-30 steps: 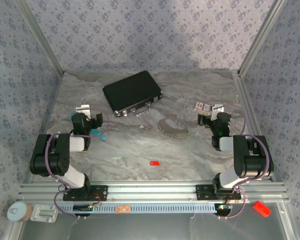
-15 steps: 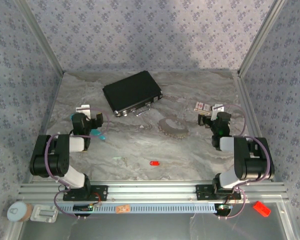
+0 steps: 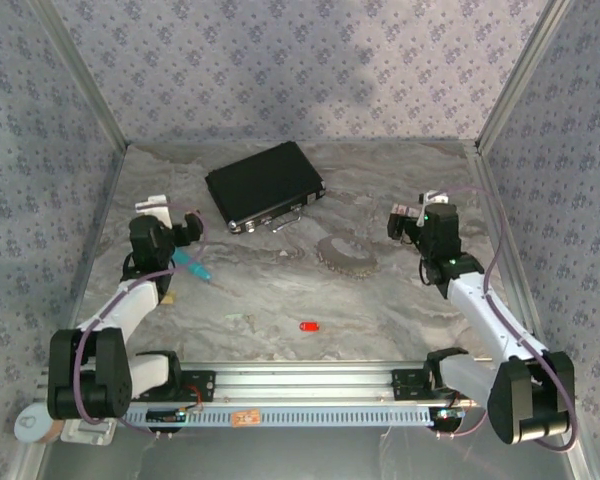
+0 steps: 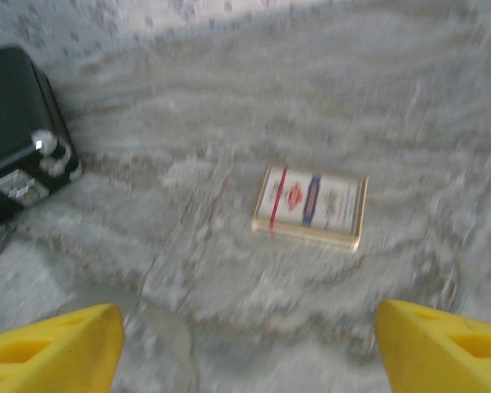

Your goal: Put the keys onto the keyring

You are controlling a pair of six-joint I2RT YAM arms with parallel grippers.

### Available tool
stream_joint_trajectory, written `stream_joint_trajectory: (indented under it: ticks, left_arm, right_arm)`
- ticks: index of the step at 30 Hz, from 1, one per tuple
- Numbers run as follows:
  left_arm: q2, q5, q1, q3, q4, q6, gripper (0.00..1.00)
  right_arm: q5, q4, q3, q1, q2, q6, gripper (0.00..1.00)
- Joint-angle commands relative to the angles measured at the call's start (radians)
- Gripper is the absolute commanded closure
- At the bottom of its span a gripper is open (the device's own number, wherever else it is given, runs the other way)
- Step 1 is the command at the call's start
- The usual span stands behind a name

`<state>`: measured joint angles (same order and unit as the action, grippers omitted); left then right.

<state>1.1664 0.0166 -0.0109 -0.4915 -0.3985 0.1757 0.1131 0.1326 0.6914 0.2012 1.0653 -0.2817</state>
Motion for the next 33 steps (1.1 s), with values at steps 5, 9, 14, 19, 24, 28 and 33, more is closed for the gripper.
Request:
stream_joint_trajectory:
  ticks: [5,9,14,19,24,28,33]
  left_arm:
    - [-0.151,-0.033,-0.090,-0.023,0.234,0.276,0.00]
    - [-0.207,-0.025,-0.170,0.018,0.259,0.330,0.01]
    - [-0.234,0.038,-0.313,0.056,0.273,0.405,0.01]
    - [-0.241,0.073,-0.400,0.080,0.281,0.453,0.01]
    - [-0.259,0.100,-0.419,0.105,0.293,0.471,0.00]
    - [-0.264,0.125,-0.420,0.110,0.309,0.469,0.00]
    - [-0.257,0.133,-0.422,0.094,0.332,0.461,0.00]
  right_arm:
    - [0.072,0.450,0.050,0.281,-0.018,-0.267,0.32]
    - [-0.038,0.527,0.071,0.418,0.023,-0.298,0.37]
    - [-0.099,0.544,0.093,0.629,0.127,-0.328,0.41]
    - [-0.093,0.521,0.135,0.795,0.270,-0.339,0.48]
    - [-0.049,0.507,0.217,0.866,0.402,-0.369,0.50]
    - [-0.026,0.483,0.259,0.890,0.490,-0.382,0.59]
    - [0.001,0.510,0.317,0.921,0.563,-0.395,0.65]
